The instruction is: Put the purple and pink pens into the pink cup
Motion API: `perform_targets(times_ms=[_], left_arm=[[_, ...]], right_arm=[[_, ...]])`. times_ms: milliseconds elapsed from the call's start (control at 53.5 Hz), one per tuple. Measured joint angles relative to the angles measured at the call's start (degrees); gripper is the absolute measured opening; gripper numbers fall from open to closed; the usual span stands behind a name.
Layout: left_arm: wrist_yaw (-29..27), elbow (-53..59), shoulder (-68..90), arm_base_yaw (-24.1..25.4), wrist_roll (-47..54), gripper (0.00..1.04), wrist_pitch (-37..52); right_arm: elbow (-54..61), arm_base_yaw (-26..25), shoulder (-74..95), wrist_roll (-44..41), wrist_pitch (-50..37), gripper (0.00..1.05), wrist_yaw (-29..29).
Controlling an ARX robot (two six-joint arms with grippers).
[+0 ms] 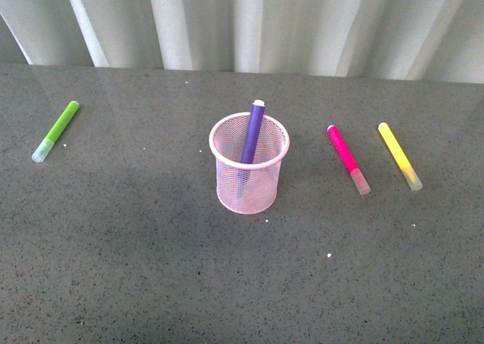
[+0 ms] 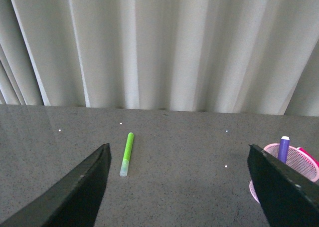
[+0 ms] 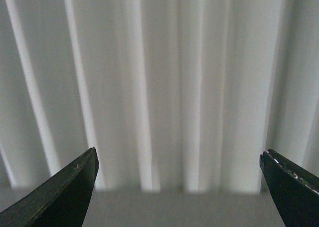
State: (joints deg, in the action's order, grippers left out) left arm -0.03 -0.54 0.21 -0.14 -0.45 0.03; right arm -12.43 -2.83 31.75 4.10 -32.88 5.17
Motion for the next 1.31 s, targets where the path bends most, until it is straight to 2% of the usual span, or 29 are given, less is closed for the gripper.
perform_targets(times_ms=[37, 75, 187, 224, 281, 355, 505, 598, 879, 1309], left_arm=[[0.0, 0.0, 0.0, 0.0, 0.1, 1.0, 0.0], [0.0, 0.0, 0.0, 0.0, 0.1, 0.99, 0.0], [0.0, 0.0, 0.0, 0.0, 0.1, 0.98, 0.0], [0.0, 0.0, 0.0, 0.0, 0.1, 0.98, 0.0], [0.0, 0.0, 0.0, 0.0, 0.1, 0.98, 0.0], [0.0, 0.0, 0.0, 0.0, 0.1, 0.98, 0.0], [0.0, 0.0, 0.0, 0.0, 0.1, 0.98, 0.0], [0.0, 0.0, 0.0, 0.0, 0.1, 0.98, 0.0], [0.0, 0.0, 0.0, 0.0, 0.1, 0.98, 0.0], [0.0, 0.0, 0.0, 0.0, 0.1, 0.98, 0.0]], right_arm=[[-4.4, 0.2, 7.8, 0.5, -5.9, 0.98, -1.0], [-9.4, 0.5, 15.6, 0.9, -9.6, 0.98, -2.7], [-25.0, 2.4, 38.2, -0.2, -8.8, 0.98, -8.4], [-29.7, 2.8, 44.4, 0.0, -5.8, 0.98, -8.6], [-41.3, 4.0, 59.8, 0.6, 4.5, 0.98, -9.7], [-50.8, 5.3, 72.0, 1.1, 13.9, 0.98, -10.2], [-66.0, 8.5, 90.3, 3.5, 29.8, 0.98, -10.1], [-72.9, 11.3, 97.8, 5.5, 36.7, 0.98, -9.8], [-74.2, 15.8, 100.5, 10.0, 38.7, 0.98, -7.6], [-70.2, 15.7, 103.3, 12.3, 36.2, 0.98, -6.4]])
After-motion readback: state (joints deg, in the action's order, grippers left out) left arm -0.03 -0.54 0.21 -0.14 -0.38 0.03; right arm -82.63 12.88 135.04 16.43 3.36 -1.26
